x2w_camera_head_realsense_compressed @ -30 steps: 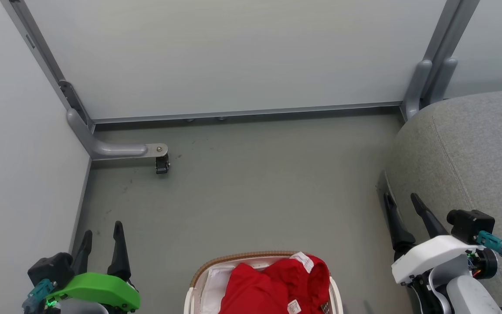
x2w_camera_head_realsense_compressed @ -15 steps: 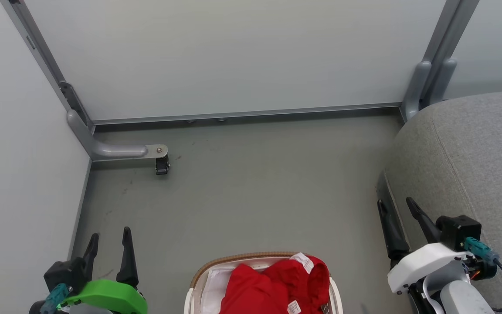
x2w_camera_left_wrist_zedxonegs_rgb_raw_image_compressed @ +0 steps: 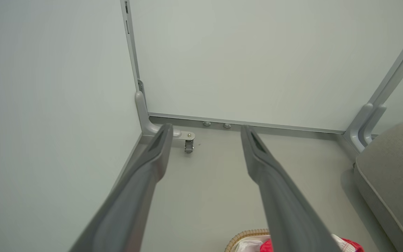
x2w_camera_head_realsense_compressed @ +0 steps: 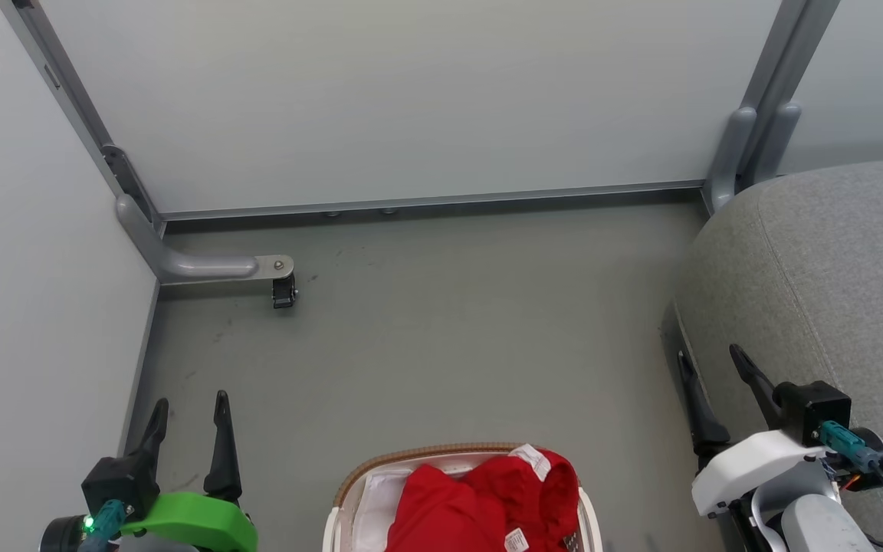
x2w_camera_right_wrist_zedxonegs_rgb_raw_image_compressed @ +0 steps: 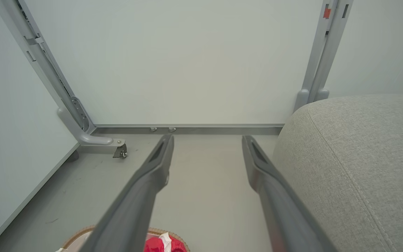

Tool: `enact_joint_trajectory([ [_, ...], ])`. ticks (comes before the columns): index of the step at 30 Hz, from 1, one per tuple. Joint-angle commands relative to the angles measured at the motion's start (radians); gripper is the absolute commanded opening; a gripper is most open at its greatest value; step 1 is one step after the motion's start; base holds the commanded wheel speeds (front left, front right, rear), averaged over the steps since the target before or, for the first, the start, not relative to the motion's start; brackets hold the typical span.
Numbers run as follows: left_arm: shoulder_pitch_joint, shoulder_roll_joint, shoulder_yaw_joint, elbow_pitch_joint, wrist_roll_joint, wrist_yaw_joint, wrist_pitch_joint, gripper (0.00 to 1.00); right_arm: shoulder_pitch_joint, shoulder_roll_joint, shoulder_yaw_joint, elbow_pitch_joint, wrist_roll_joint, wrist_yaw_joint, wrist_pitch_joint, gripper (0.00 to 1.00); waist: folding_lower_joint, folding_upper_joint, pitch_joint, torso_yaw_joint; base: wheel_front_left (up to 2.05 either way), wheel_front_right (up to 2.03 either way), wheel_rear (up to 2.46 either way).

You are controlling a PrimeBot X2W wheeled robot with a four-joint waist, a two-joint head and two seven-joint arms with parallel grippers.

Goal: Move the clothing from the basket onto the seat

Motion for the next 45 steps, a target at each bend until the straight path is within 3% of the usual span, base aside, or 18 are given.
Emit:
enact_joint_trajectory([
  [1,0.002,0.0,0.001,-0.012,0.026,-0.004,-0.008,1.0,-0.004,0.002,-0.008,-0.007,-0.024,0.0,-0.009,1.0,0.0,0.0,0.001,0.0,0.0,0.0,0.0],
  [9,0.004,0.0,0.0,-0.039,0.073,-0.007,-0.023,1.0,-0.003,0.011,-0.028,-0.033,-0.077,0.0,-0.022,1.0,0.0,0.0,0.013,-0.005,0.0,0.0,0.0],
  [16,-0.027,0.0,-0.069,0.048,0.069,-0.013,-0.035,1.0,-0.018,0.015,-0.011,-0.025,-0.126,0.0,-0.035,1.0,0.0,0.0,0.062,-0.023,0.0,0.0,0.0],
  [30,-0.209,0.002,-0.322,0.201,-0.043,-0.016,-0.036,1.0,-0.134,0.004,0.032,-0.061,-0.108,0.0,-0.037,1.0,0.0,0.0,0.306,-0.098,0.0,0.0,0.0],
  [45,-0.432,0.049,-0.546,0.522,-0.137,-0.017,-0.035,1.0,-0.239,0.02,0.066,-0.107,-0.071,0.0,-0.037,1.0,0.0,0.0,0.55,-0.177,0.0,0.0,0.0],
])
